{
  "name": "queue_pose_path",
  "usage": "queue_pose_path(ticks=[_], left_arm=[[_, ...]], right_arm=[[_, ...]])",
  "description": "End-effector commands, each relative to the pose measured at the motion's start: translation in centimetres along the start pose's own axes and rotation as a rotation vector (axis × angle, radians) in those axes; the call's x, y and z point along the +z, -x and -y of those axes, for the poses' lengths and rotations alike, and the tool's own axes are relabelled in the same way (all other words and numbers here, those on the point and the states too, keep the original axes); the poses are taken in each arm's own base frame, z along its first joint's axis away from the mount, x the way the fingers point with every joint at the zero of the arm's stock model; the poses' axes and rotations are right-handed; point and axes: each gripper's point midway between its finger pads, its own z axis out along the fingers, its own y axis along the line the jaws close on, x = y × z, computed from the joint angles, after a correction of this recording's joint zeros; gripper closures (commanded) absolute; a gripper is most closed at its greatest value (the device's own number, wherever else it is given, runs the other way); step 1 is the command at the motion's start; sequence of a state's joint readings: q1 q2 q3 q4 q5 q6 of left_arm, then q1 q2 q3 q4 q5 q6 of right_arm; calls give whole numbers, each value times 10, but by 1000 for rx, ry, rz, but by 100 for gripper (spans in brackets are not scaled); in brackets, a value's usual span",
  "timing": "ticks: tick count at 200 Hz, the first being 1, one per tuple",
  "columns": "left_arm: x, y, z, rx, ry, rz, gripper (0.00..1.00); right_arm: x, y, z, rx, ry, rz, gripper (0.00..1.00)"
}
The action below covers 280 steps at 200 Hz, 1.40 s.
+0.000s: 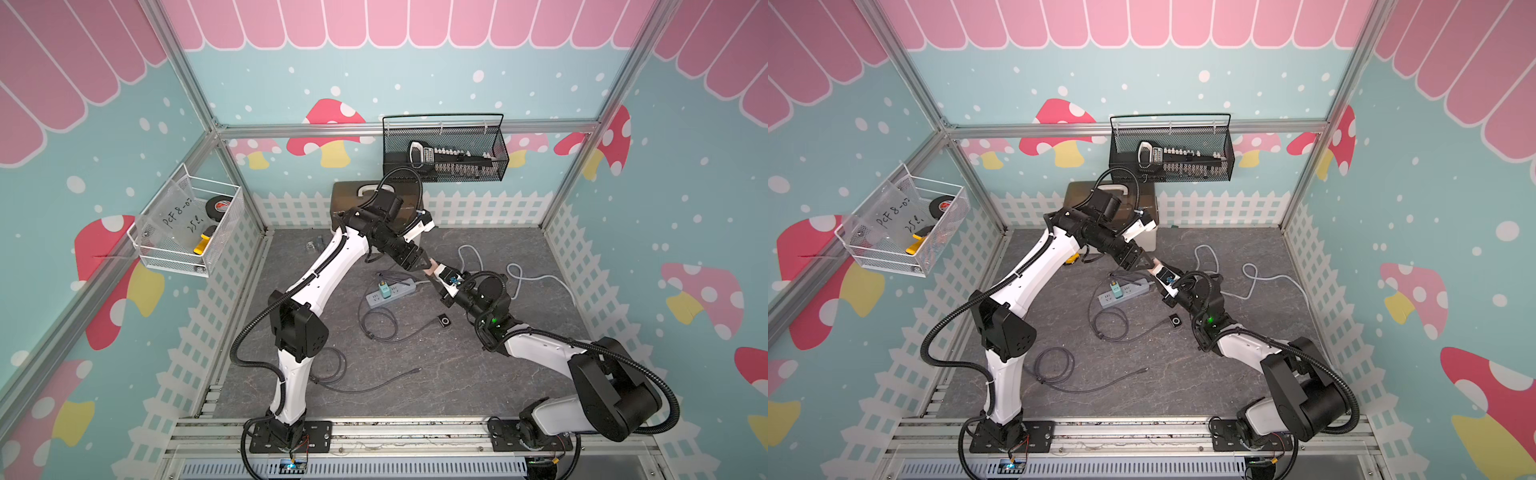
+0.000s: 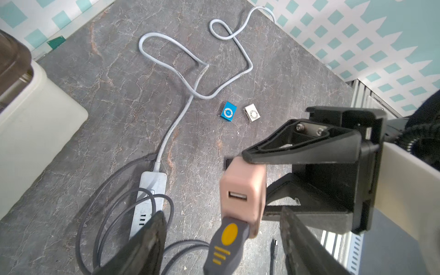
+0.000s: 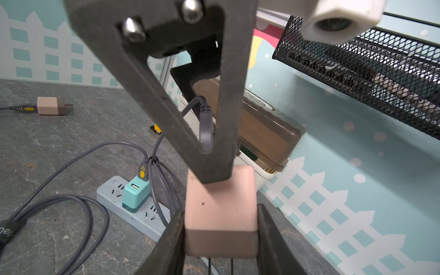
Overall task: Charge mp3
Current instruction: Pick up the plug from the center of the board.
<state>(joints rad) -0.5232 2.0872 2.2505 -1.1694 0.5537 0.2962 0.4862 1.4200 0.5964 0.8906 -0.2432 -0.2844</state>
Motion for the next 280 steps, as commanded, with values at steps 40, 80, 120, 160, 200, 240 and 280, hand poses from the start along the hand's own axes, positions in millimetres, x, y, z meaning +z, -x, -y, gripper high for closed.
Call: queue_pose_path(ticks=[40, 80, 120, 160, 200, 240, 280], left_arm=[[4, -11, 26, 11, -160, -26, 34], [6, -14, 33, 4, -212, -32, 42], [6, -13, 37, 7, -238, -24, 56], [7, -13, 39, 1, -262, -22, 70], [8, -9, 41, 5, -270, -13, 80], [4, -6, 39, 30, -232, -10, 89], [-21, -5, 16, 51, -66, -4, 92]], right_arm=[[-1, 28, 10, -79, -50, 110, 93], [2, 30, 8, -105, -44, 130, 93], [5, 24, 6, -95, -44, 121, 93], [6, 25, 9, -91, -57, 125, 92], [9, 25, 4, -85, -31, 125, 87], [13, 16, 0, -50, 2, 69, 59], [1, 2, 17, -23, -105, 2, 34]])
